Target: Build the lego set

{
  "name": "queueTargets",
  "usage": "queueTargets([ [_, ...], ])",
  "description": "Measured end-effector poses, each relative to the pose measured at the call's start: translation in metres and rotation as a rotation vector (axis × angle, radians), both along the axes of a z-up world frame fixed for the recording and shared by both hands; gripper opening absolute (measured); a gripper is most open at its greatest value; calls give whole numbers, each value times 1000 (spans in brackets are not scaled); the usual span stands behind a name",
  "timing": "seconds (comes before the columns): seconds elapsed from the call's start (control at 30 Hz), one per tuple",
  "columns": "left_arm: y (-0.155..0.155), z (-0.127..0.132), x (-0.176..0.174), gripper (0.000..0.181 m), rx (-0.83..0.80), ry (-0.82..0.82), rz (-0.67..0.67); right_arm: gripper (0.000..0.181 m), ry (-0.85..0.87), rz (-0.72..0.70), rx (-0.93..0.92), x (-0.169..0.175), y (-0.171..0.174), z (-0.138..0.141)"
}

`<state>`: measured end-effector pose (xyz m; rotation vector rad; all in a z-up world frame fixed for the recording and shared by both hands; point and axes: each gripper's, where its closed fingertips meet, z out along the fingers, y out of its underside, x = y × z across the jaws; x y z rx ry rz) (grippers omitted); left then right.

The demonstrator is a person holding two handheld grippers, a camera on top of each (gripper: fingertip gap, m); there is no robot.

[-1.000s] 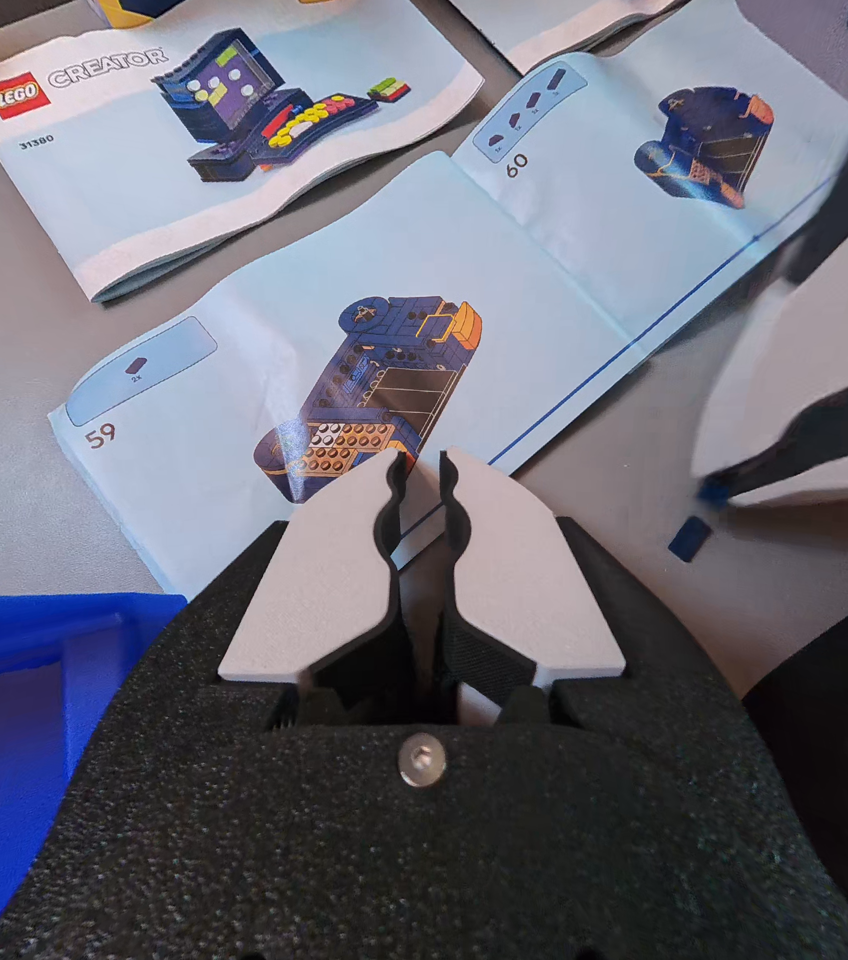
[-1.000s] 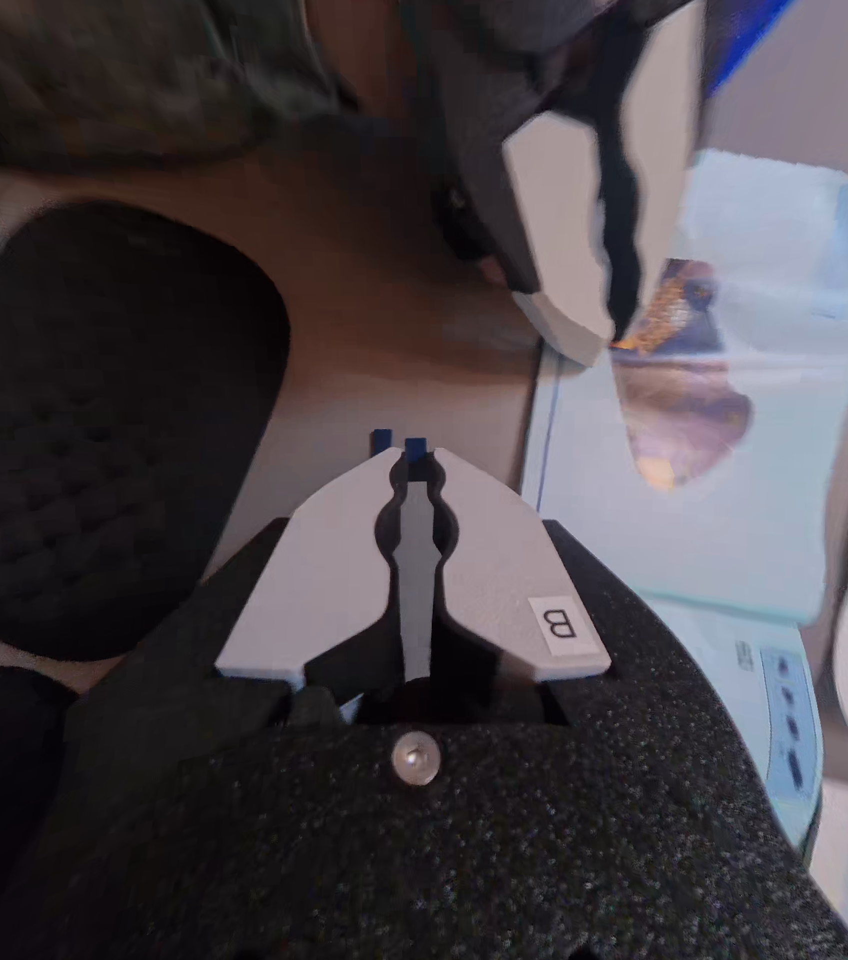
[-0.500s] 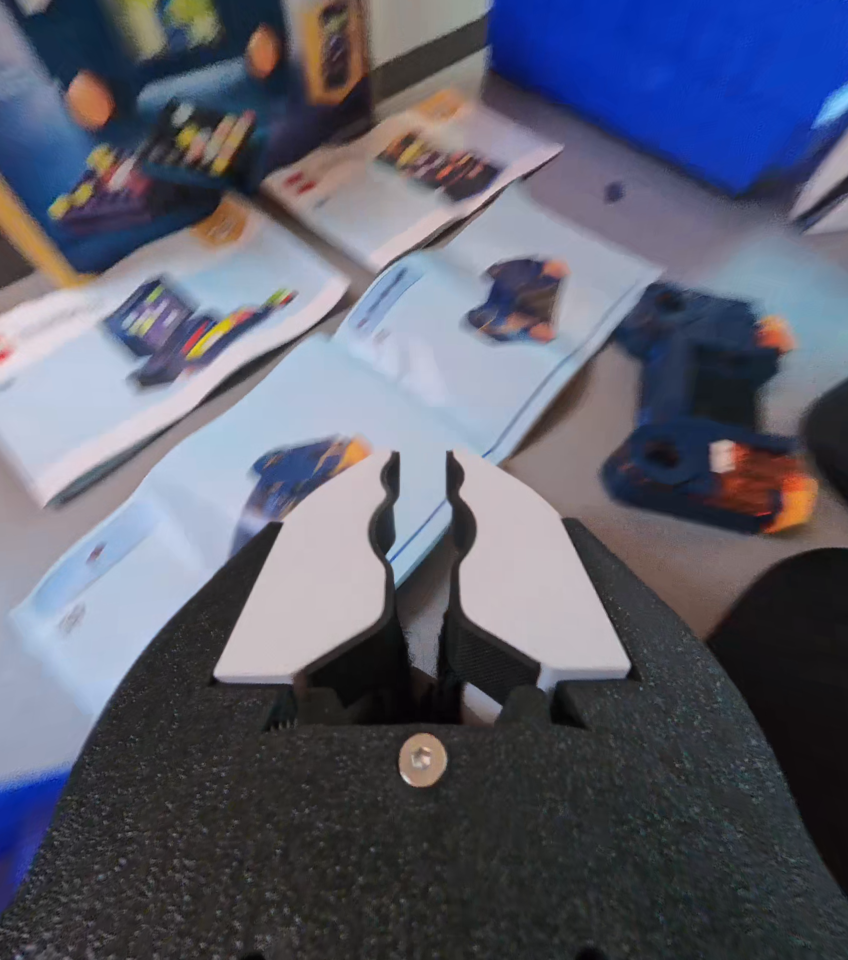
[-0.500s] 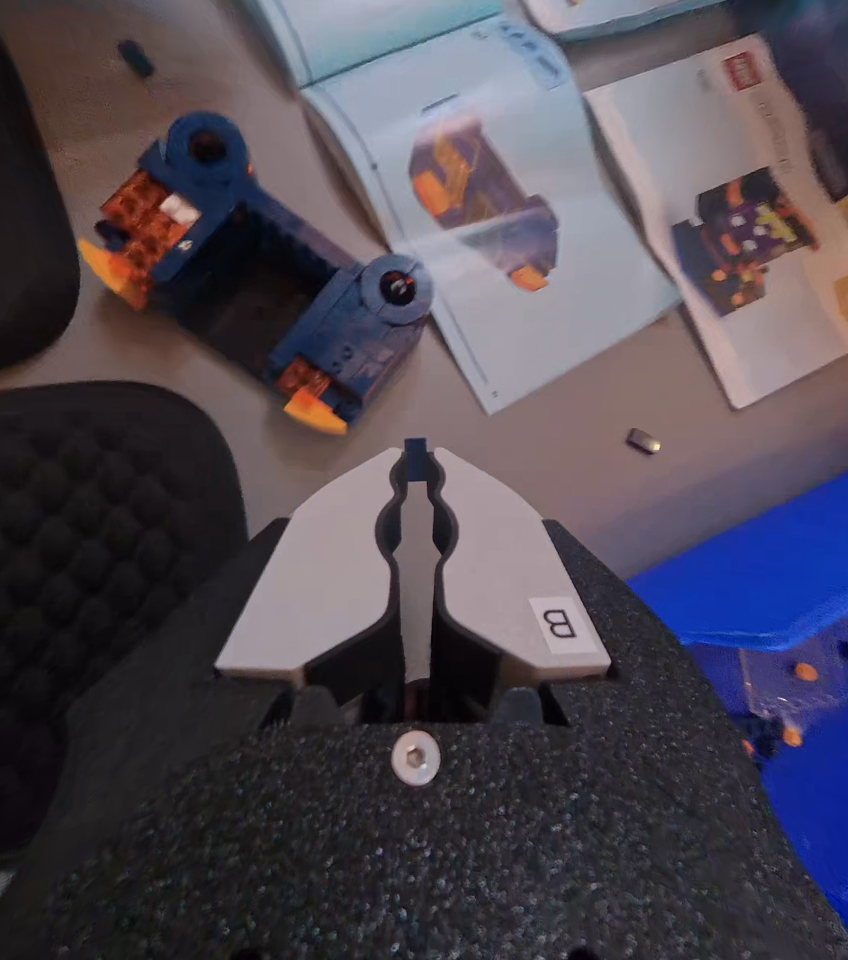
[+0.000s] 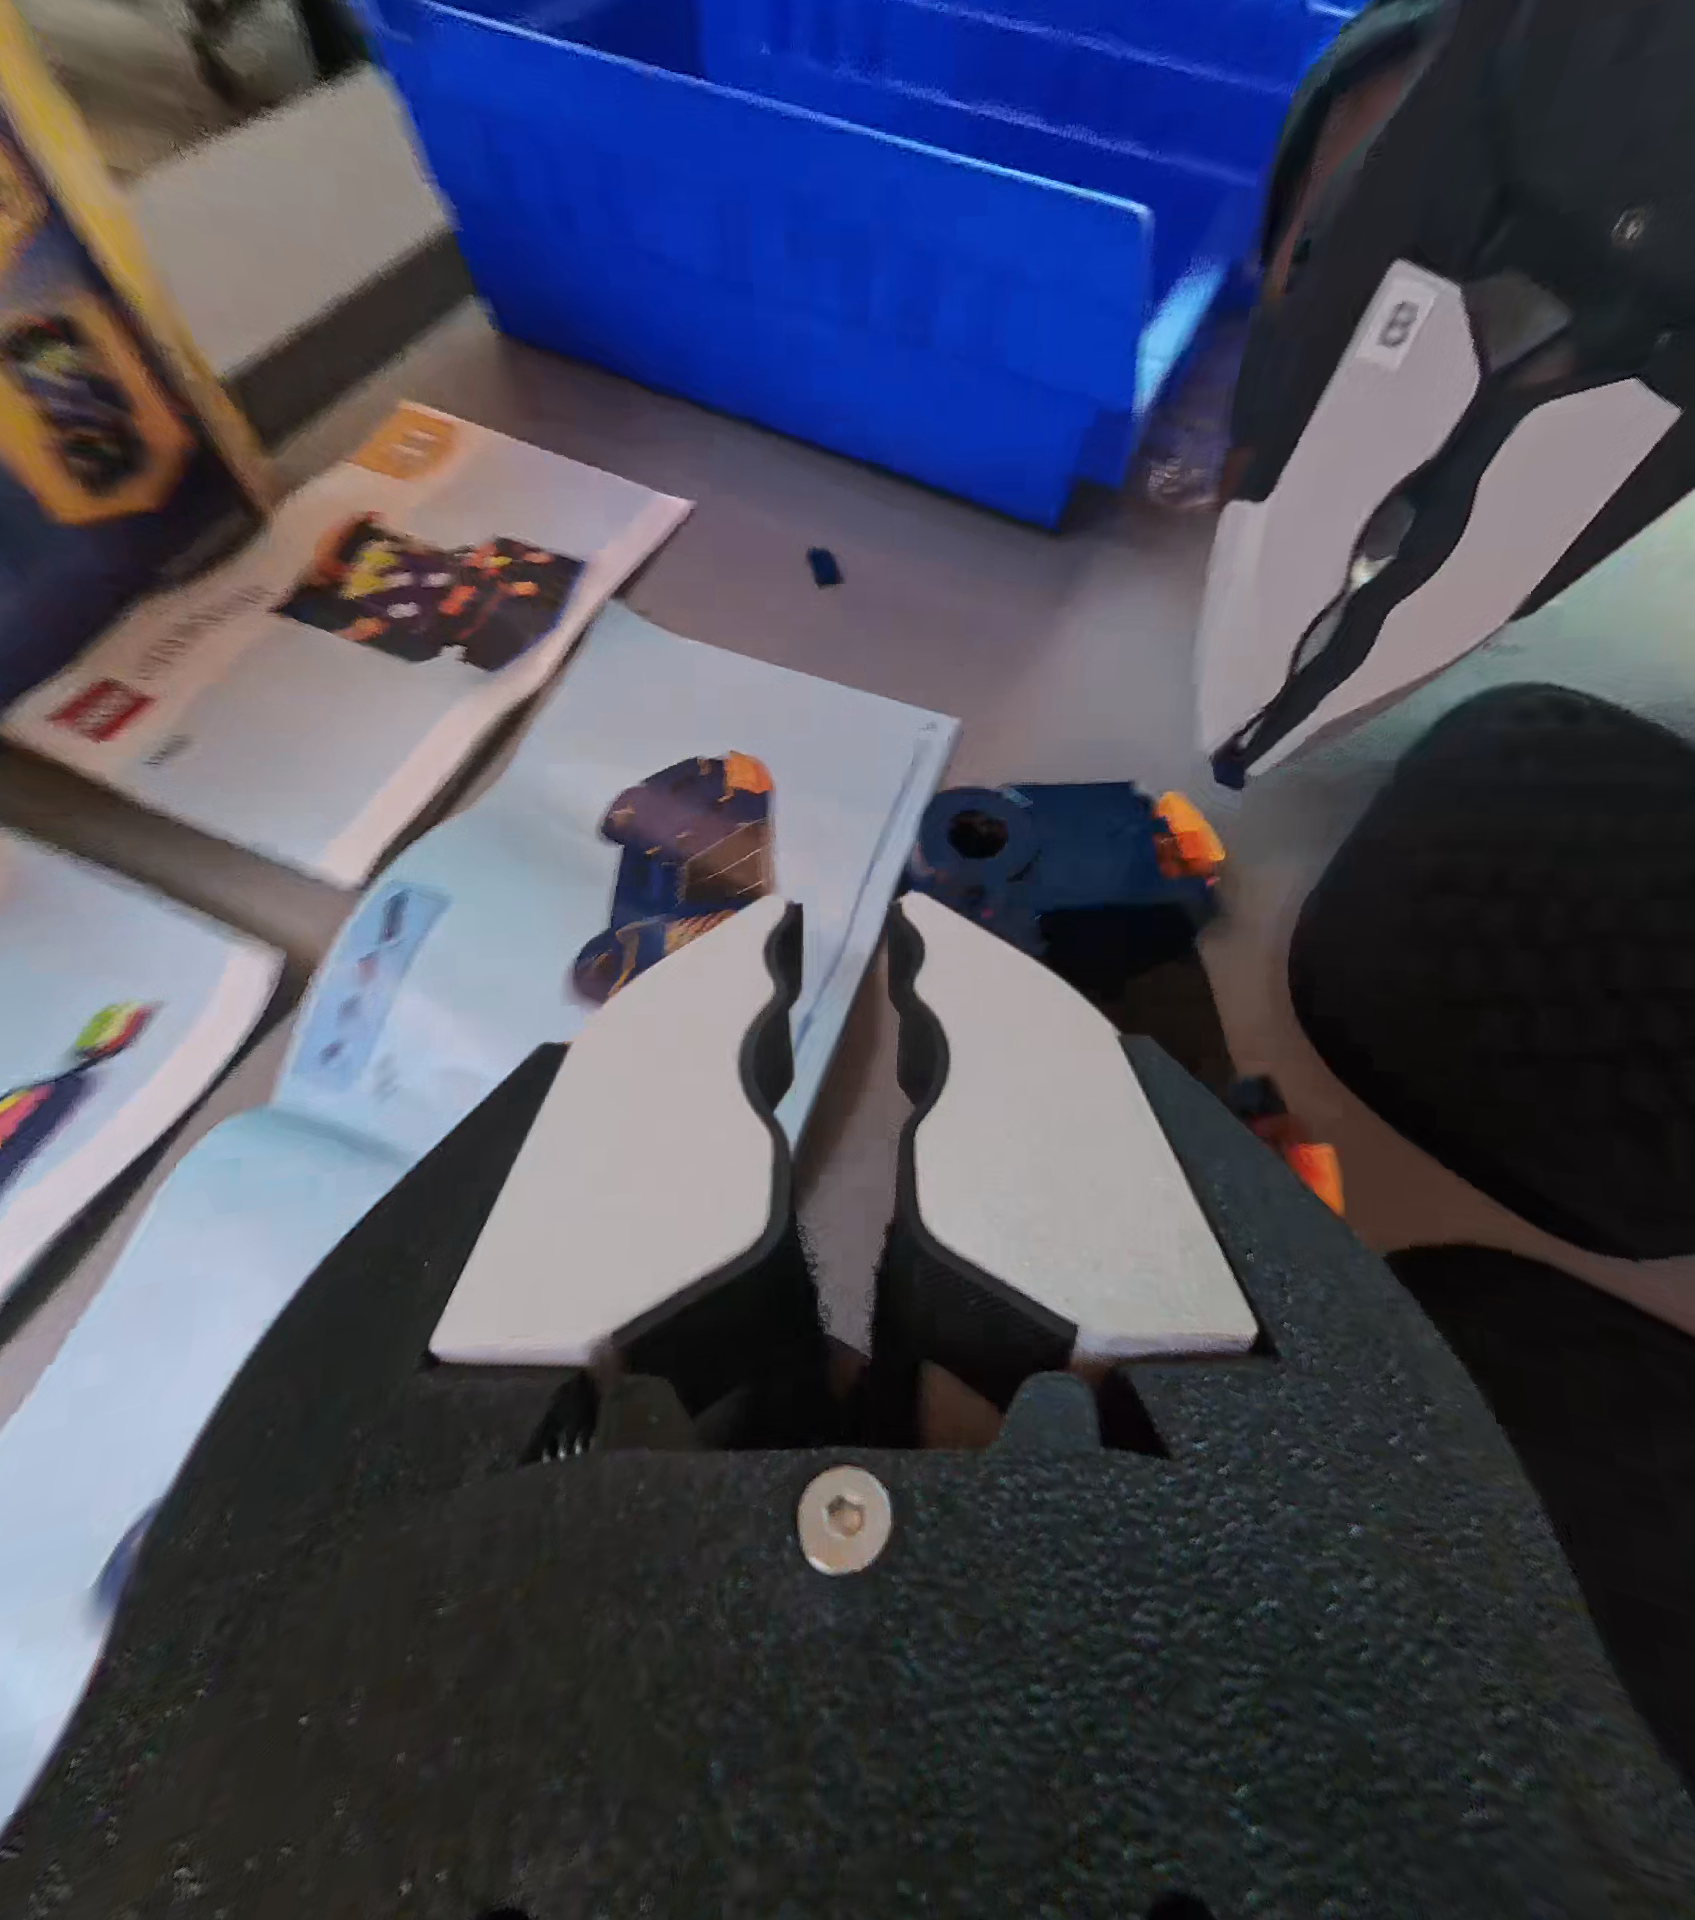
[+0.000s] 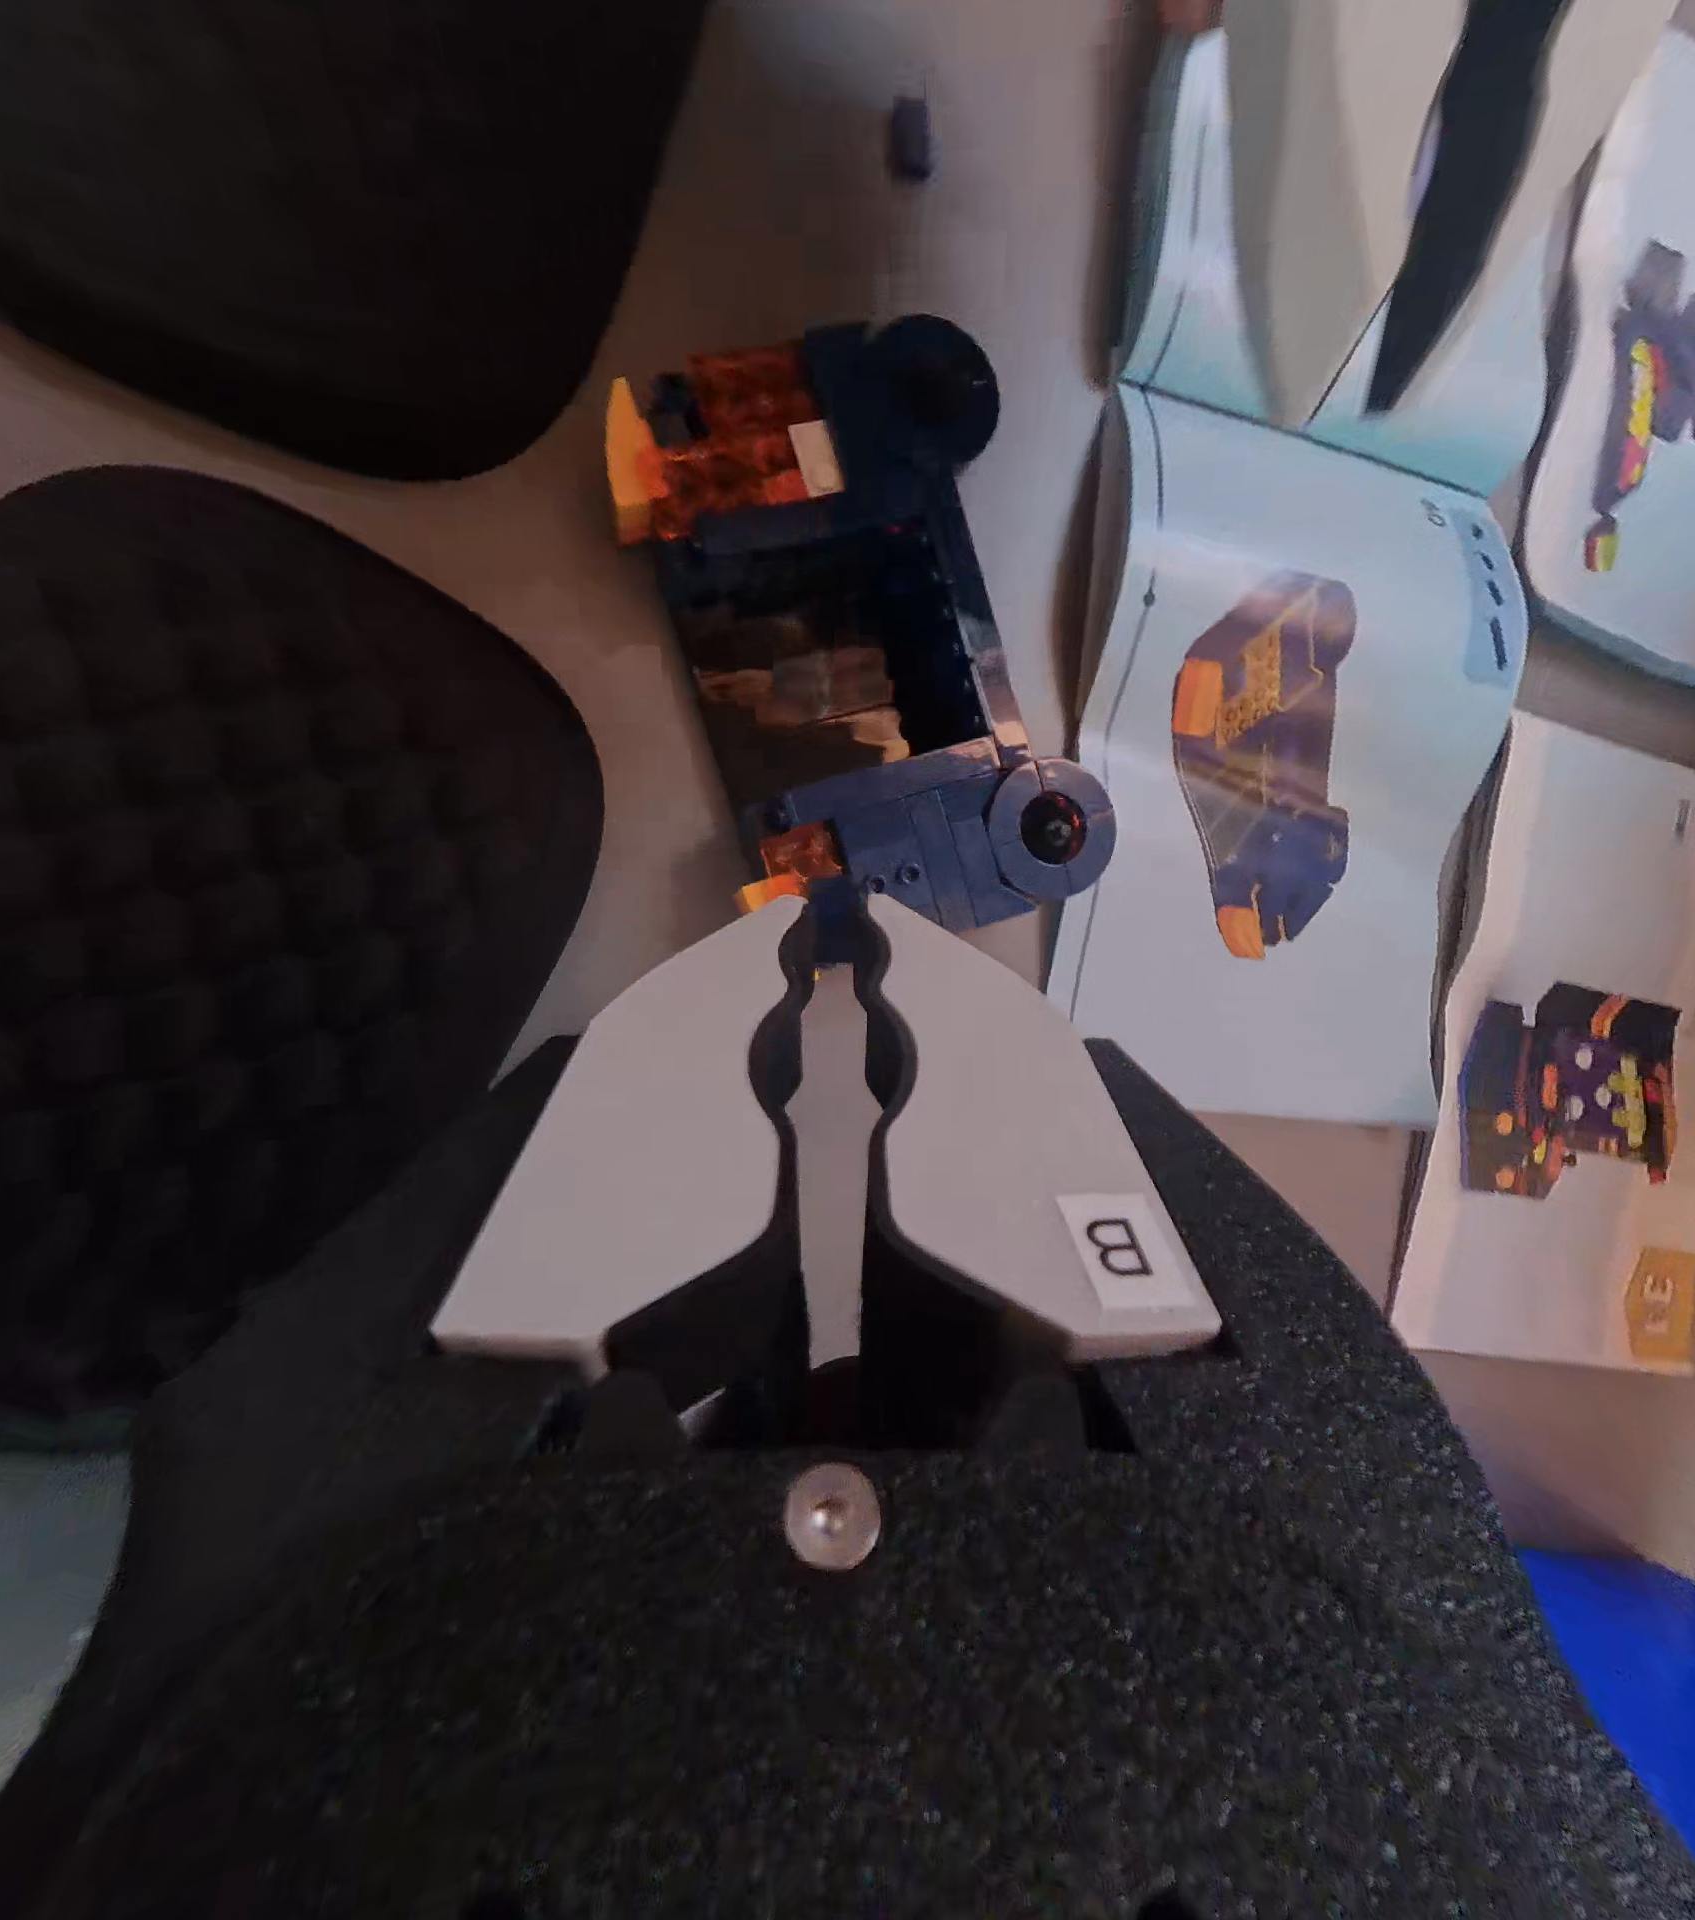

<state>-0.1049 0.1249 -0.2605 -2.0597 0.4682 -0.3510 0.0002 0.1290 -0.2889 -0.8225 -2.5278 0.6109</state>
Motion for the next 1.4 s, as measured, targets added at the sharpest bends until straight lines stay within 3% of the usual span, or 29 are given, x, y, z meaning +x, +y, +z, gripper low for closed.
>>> queueTargets([
  [0.17, -41, 6, -67, 19, 163, 72, 267, 6, -45, 87, -3, -2, -8, -1],
  [0.3, -61, -6, -60, 29, 205, 58, 104, 6, -84, 107, -1, -4, -7, -3],
  [0.4, -69, -22, -68, 42, 101, 109, 104, 6, -112, 101, -3, -5, -5, -6],
  [0.77, -73, -51, -83, 35, -38, 221, 173, 6, -106, 56, -67, -12, -6, -7],
  [1.4, -78, -74, -86, 31, -156, 232, 173, 6, -81, 20, -92, -7, 1, -10],
])
